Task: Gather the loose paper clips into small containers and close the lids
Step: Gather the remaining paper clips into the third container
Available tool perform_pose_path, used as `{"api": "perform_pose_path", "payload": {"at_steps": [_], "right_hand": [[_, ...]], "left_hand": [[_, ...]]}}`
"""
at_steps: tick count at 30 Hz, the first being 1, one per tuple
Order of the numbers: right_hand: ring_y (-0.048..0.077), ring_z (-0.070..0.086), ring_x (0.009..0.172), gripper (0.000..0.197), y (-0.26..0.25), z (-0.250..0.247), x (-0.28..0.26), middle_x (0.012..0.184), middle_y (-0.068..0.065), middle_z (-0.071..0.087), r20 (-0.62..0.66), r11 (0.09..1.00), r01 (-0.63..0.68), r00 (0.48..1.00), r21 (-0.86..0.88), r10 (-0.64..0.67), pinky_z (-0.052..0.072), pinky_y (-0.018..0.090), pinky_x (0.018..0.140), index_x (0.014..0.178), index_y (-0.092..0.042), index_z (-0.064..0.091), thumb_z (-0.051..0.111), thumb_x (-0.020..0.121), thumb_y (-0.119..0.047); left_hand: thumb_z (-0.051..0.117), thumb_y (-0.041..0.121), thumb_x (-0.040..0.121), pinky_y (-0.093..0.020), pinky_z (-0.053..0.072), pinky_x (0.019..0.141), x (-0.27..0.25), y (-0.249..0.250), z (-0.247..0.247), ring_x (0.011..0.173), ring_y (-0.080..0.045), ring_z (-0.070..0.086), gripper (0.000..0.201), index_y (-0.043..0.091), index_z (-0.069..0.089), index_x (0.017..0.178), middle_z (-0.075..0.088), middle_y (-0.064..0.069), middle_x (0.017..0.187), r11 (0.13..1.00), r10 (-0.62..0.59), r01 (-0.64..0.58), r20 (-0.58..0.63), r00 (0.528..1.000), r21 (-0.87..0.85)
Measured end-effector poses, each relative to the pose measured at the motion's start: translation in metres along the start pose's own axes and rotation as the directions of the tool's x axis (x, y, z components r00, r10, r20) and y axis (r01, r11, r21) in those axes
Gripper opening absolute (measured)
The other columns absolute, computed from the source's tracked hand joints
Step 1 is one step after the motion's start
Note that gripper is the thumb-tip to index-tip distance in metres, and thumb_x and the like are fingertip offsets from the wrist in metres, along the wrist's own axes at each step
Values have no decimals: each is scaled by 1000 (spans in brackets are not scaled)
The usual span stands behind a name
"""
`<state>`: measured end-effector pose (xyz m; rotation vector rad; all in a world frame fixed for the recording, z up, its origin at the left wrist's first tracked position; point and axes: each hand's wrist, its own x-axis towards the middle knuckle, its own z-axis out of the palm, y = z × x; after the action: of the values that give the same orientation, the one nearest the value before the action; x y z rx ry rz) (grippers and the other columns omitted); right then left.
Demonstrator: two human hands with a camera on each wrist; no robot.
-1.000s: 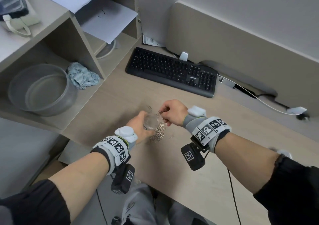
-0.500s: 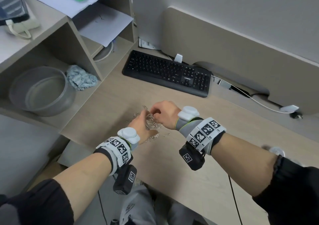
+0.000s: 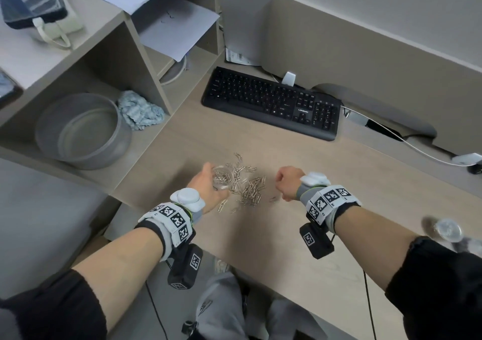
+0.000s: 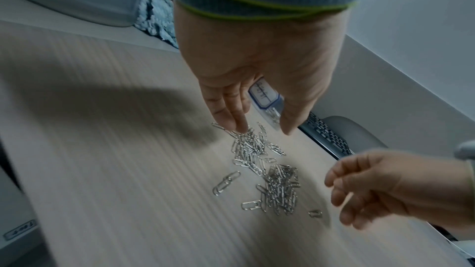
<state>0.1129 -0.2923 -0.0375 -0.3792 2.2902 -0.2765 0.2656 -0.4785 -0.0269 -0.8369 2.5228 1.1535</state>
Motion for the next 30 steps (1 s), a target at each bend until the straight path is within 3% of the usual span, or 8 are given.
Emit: {"api": "perform_pose_path", "payload": {"at_steps": [4, 9, 13, 16, 19, 22, 26, 30], "right_hand": [[27, 72, 74, 23, 3, 17, 13, 82, 11, 74, 93, 986, -85, 991, -145, 99, 61, 39, 72, 93, -5, 67, 55, 73, -8], [22, 60, 76, 27, -40, 41, 12, 85, 2, 61, -25, 999, 39, 999, 14, -38, 50, 29, 61, 80, -25, 54, 49, 81, 2], [31, 60, 87, 29, -45, 36, 15, 108, 12, 57, -47, 975, 136, 988, -177, -147, 51, 36, 70, 109, -9, 55, 50, 82, 2], [33, 60, 86, 55, -30, 27, 12, 121, 13, 40, 10, 887, 191, 978, -421, -206, 55, 42, 74, 135, -10, 34, 54, 84, -5], [35, 54, 113, 83, -25, 30, 10, 156, 13, 6, 78, 753, 236, 968, -614, -240, 55, 43, 83, 150, -16, 11, 61, 84, -9], [35, 49, 122, 104, -32, 35, 16, 161, 7, -18, 102, 680, 282, 951, -676, -294, 54, 40, 82, 154, -22, -9, 68, 83, -16], [38, 51, 116, 107, -47, 36, 23, 160, 5, -16, 134, 662, 399, 900, -635, -415, 56, 43, 82, 152, -29, -3, 73, 79, -15], [40, 47, 123, 103, -69, 38, 26, 161, 9, -16, 230, 609, 471, 871, -638, -433, 52, 43, 88, 153, -35, -4, 68, 83, -12]], "left_hand": [[76, 31, 78, -36, 52, 77, 2, -16, -9, 87, -21, 62, 55, 18, 40, 117, 63, 0, 103, 1000, -10, 10, 4, 1000, -1], [76, 28, 77, -36, 52, 81, 10, -31, -17, 92, -25, 63, 60, 14, 43, 124, 65, -3, 103, 999, -33, 33, 29, 999, 9], [77, 27, 75, -35, 52, 82, 16, -38, -21, 94, -26, 64, 60, 16, 44, 124, 66, -3, 104, 999, -42, 42, 12, 999, -11], [77, 28, 75, -37, 53, 83, 17, -40, -24, 93, -26, 65, 60, 18, 43, 123, 67, -2, 104, 999, -42, 42, 12, 999, -25], [75, 30, 74, -38, 54, 81, 17, -40, -26, 90, -24, 65, 58, 20, 43, 122, 67, -1, 102, 998, -48, 48, 14, 999, -36], [76, 29, 74, -39, 54, 84, 15, -40, -25, 95, -26, 64, 59, 19, 44, 122, 66, -2, 109, 997, -59, 59, 3, 998, -43], [77, 31, 73, -39, 53, 85, 12, -42, -22, 97, -26, 65, 61, 19, 43, 123, 67, -2, 111, 996, -78, 78, -7, 997, -48], [82, 33, 72, -36, 53, 87, 7, -43, -22, 97, -23, 66, 65, 18, 45, 123, 67, -1, 112, 992, -105, 102, -33, 994, -71]]}}
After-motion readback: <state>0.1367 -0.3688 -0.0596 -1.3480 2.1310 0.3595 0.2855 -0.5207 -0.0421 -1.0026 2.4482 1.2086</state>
